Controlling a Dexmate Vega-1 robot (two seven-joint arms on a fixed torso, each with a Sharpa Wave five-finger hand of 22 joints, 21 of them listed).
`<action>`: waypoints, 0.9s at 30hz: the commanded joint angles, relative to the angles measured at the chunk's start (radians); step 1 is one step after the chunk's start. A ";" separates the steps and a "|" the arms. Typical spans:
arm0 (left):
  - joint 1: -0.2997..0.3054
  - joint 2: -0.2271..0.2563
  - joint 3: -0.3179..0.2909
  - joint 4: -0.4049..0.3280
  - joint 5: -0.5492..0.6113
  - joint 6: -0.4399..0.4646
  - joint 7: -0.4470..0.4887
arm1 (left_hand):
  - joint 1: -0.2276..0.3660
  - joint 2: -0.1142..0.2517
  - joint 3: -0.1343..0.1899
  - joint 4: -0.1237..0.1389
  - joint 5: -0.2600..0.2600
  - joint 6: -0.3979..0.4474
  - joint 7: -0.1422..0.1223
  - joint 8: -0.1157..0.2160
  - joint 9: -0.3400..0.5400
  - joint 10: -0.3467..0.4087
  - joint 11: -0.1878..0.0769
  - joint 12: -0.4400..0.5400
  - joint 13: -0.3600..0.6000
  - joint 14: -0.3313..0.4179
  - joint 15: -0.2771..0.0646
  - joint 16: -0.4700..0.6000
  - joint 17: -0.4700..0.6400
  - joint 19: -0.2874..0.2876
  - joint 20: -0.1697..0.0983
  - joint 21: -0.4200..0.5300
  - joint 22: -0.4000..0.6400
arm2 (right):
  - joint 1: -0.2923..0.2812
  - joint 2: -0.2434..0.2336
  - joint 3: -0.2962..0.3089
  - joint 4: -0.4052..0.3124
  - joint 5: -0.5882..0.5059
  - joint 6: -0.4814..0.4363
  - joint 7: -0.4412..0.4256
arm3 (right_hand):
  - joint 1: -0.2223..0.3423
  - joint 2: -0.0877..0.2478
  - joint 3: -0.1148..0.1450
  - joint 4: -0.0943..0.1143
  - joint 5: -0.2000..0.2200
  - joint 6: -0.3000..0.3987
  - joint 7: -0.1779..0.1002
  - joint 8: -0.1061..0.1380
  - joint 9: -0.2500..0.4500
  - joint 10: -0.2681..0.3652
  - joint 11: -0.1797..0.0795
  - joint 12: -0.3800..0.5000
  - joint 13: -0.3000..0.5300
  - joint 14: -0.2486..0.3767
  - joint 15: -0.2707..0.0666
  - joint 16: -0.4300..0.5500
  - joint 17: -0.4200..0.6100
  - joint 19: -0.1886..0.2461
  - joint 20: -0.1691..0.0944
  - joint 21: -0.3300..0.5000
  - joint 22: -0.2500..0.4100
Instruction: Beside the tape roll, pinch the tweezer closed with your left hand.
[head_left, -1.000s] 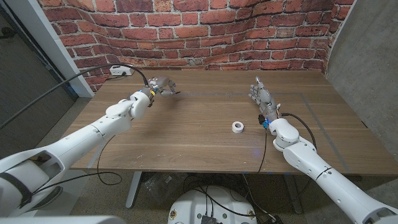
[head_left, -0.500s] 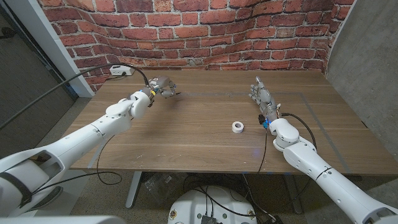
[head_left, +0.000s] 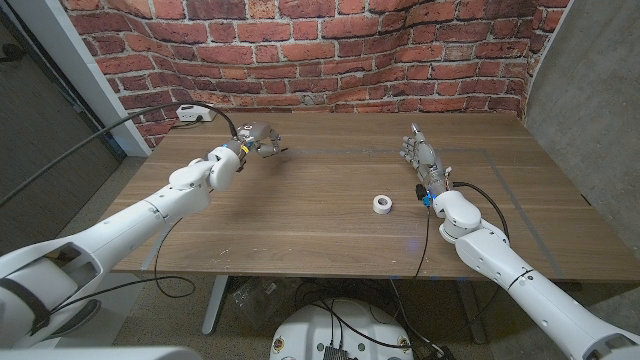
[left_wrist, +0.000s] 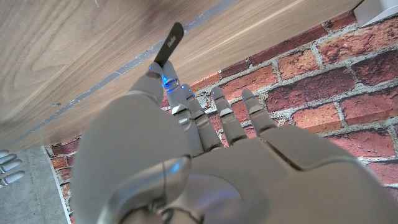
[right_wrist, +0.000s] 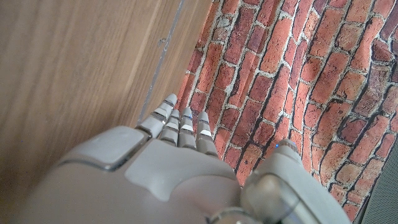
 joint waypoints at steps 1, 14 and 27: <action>0.001 0.001 0.003 0.024 0.006 -0.004 0.024 | 0.001 -0.003 0.007 0.000 0.006 -0.007 0.007 -0.005 0.040 -0.006 -0.001 -0.001 0.003 0.000 -0.138 -0.004 0.003 0.006 0.000 0.001 0.003 | -0.003 -0.001 -0.002 -0.008 -0.007 -0.004 -0.008 | 0.006 0.010 0.002 0.000 -0.001 0.005 0.000 -0.003 0.006 0.004 0.009 0.006 0.001 -0.002 0.008 0.000 0.003 0.000 -0.001 -0.002 0.002; -0.013 -0.006 0.038 0.073 0.056 0.002 0.042 | -0.002 -0.007 0.008 -0.001 0.005 -0.008 0.004 -0.008 0.028 -0.013 -0.002 -0.001 0.004 0.001 -0.139 -0.004 0.002 0.008 0.001 0.003 0.003 | -0.006 -0.003 -0.002 -0.015 -0.009 -0.009 -0.012 | 0.006 0.011 0.002 -0.001 -0.001 0.005 0.000 -0.003 0.006 0.004 0.007 0.006 0.001 -0.002 0.007 0.000 0.003 0.000 0.000 -0.002 0.002; -0.054 -0.040 0.084 0.183 0.075 -0.021 0.062 | -0.003 -0.015 0.009 -0.005 0.007 0.006 0.005 -0.007 0.012 -0.008 -0.002 0.002 0.004 0.005 -0.140 -0.003 0.001 -0.003 -0.026 -0.001 0.003 | 0.003 -0.007 -0.007 -0.023 -0.013 -0.028 -0.012 | 0.006 0.012 0.001 -0.002 -0.001 0.005 0.000 -0.003 0.006 0.005 0.009 0.006 0.001 -0.002 0.008 0.000 0.003 0.000 0.000 -0.002 0.002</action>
